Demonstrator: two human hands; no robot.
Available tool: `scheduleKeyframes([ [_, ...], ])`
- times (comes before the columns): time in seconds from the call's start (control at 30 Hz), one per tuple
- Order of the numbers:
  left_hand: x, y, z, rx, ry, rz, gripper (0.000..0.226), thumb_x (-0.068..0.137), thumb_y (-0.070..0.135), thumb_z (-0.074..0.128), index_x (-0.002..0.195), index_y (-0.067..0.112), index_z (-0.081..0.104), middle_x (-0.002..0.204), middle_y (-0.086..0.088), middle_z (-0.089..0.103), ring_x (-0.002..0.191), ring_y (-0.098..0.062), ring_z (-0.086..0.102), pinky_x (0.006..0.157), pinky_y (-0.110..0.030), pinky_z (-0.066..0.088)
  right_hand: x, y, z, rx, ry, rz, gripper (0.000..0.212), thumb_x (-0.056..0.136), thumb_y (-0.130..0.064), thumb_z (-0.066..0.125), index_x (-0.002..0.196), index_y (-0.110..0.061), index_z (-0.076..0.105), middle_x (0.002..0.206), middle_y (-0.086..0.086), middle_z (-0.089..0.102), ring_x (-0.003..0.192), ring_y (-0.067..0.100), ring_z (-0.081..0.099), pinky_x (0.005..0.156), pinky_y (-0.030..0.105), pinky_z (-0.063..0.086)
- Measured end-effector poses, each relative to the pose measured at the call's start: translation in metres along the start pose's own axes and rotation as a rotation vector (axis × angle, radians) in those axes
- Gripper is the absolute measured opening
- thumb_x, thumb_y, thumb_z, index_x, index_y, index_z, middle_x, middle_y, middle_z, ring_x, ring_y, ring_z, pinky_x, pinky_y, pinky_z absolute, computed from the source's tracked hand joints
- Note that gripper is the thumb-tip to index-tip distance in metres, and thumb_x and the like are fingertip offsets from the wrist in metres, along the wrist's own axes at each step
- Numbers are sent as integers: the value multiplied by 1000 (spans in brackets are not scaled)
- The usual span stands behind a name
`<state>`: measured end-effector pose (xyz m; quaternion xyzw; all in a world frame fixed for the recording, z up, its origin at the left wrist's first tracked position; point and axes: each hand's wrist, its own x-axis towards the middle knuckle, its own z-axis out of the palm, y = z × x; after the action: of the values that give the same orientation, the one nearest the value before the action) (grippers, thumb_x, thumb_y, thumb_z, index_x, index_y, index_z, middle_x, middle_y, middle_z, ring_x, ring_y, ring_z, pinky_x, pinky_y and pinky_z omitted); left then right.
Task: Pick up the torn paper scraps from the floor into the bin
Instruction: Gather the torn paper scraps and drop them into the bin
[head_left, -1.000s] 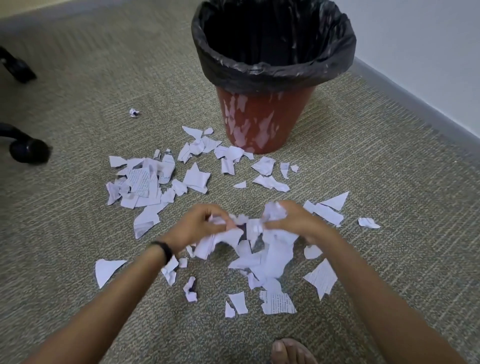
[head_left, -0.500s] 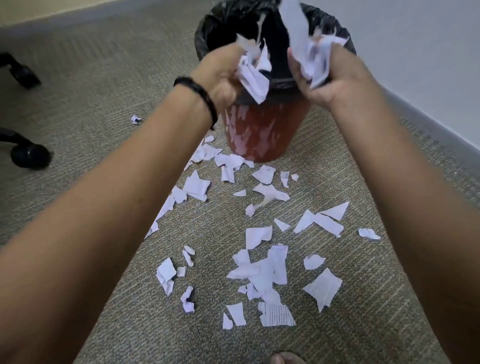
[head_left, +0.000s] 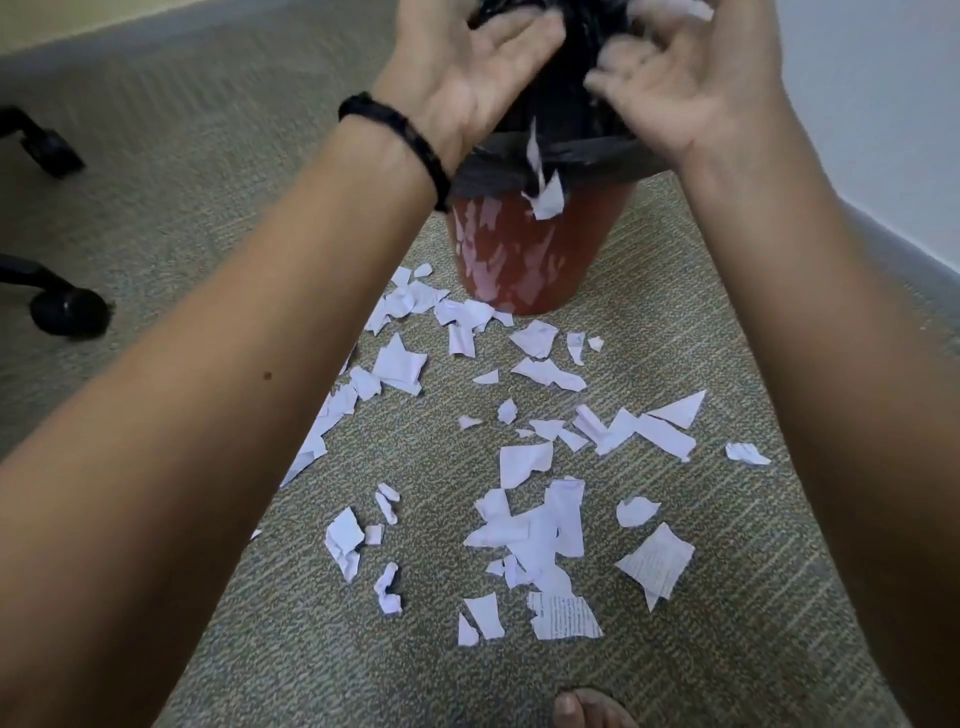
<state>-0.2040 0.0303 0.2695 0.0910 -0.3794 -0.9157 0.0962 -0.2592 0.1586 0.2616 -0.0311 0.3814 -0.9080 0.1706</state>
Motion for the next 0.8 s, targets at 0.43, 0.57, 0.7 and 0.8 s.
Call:
scheduleKeyframes([
  [0.43, -140, -139, -196, 1472, -192, -177, 25, 95, 29, 50, 120, 25, 55, 119, 3, 54, 112, -15, 52, 87, -28, 47, -125, 65, -247, -1170, 303, 503, 8, 92, -15, 56, 97, -15, 62, 86, 7, 58, 62, 9, 56, 56, 26, 49],
  [0.57, -184, -198, -207, 1822, -816, -26, 52, 89, 31, 55, 139, 30, 38, 152, -2, 26, 141, -19, 19, 118, -44, 20, -171, 91, -289, -1763, 12, 741, 39, 80, -22, 72, 112, -17, 50, 101, 7, 46, 82, 21, 55, 72, 31, 43],
  [0.7, -204, -230, -194, 1872, -1289, 69, 71, 85, 25, 65, 145, 31, 28, 159, -7, -3, 145, -29, -10, 115, -50, -7, -196, 105, -285, -1932, -122, 757, 96, 66, -36, 82, 142, -25, 24, 133, 17, 25, 119, 37, 46, 95, 41, 46],
  [0.8, -214, -246, -192, 1963, -1392, -8, 70, 86, 29, 64, 145, 32, 27, 158, -8, -14, 144, -33, -15, 113, -56, -7, -203, 117, -274, -2093, -263, 704, 105, 64, -35, 84, 144, -28, 17, 131, 16, 27, 105, 32, 56, 80, 33, 48],
])
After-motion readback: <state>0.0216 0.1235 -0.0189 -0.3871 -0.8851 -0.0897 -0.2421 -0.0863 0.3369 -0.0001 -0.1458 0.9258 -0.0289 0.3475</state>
